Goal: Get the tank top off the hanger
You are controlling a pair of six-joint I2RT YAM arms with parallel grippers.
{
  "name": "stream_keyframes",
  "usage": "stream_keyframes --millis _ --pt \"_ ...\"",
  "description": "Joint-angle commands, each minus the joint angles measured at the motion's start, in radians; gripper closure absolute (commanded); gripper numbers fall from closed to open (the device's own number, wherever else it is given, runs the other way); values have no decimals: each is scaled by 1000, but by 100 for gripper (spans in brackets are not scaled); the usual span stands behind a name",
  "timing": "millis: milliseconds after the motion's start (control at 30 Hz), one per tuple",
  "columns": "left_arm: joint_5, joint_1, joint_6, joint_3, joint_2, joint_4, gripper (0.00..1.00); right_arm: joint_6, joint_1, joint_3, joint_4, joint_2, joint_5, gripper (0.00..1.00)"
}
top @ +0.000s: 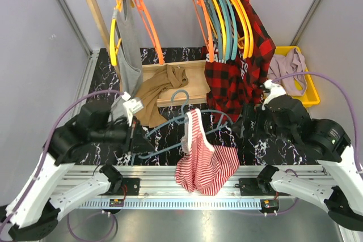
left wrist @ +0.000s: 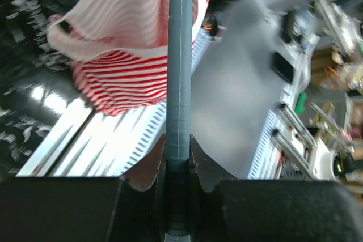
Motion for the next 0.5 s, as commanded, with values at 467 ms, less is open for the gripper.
stream_keyframes --millis 467 --pt "-418 -5 15 286 294 -162 100 62 3 -291 350 127 -270 0"
